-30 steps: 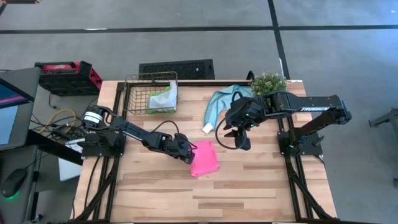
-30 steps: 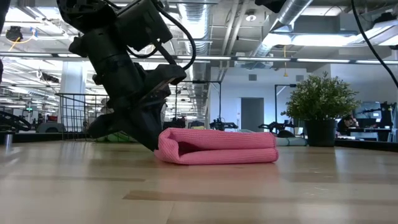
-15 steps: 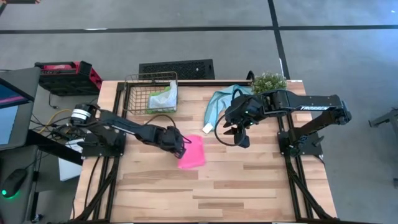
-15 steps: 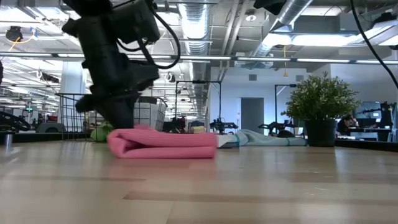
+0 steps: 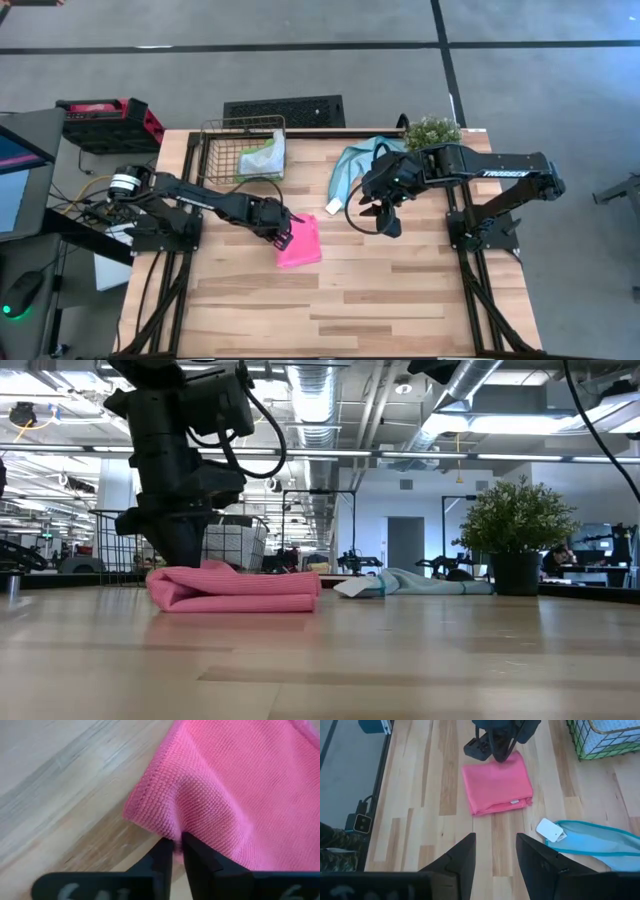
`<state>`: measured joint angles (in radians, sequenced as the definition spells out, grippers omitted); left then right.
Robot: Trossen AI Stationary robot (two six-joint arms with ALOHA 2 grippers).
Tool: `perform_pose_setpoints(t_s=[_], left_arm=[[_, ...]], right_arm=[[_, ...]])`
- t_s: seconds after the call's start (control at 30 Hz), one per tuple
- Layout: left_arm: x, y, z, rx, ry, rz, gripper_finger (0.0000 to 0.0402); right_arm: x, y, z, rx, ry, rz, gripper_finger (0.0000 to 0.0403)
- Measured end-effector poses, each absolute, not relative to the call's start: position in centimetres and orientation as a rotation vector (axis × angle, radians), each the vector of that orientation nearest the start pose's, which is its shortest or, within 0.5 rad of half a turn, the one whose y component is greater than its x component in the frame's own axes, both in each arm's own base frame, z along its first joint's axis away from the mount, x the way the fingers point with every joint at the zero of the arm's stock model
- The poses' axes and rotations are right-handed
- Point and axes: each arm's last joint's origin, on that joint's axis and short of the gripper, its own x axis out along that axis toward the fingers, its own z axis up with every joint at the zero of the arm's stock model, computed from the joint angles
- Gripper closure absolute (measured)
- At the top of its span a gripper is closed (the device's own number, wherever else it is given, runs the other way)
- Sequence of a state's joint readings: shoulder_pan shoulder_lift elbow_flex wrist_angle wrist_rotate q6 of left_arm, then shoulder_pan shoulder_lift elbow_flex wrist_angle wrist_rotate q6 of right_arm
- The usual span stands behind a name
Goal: Fold microfiber towels
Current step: Put the pink microfiber cloth into the gold wire basket
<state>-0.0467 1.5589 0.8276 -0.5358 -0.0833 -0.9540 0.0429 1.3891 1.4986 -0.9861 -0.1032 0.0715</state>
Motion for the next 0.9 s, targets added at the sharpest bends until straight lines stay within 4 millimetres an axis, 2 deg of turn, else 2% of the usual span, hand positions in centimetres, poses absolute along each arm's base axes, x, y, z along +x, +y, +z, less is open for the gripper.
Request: perform_pose_setpoints(t_s=[0.23,0.37,0.67,0.77,0.9], left_arm=[[26.9,-0.8,15.7,-0.861,1.108,0.682,0.0297],[27.1,-0.5,15.7,-0.952,1.082,0.709,0.0271],[27.9,-0.6,15.8,-0.985,1.030,0.656,0.0269],[27.7,-0.6,15.7,-0.984,1.066,0.632,0.0269],[27.0,-0.6,15.9,-0.992,1.105,0.683,0.0270]], right_arm=[[27.1,1.5,37.5,0.093,0.881,0.105,0.0239],[27.1,1.5,37.5,0.093,0.881,0.105,0.0239],[27.1,1.5,37.5,0.093,0.881,0.105,0.0239],[27.1,1.5,37.5,0.093,0.881,0.105,0.0239],[27.1,1.5,37.5,0.093,0.881,0.106,0.0239]])
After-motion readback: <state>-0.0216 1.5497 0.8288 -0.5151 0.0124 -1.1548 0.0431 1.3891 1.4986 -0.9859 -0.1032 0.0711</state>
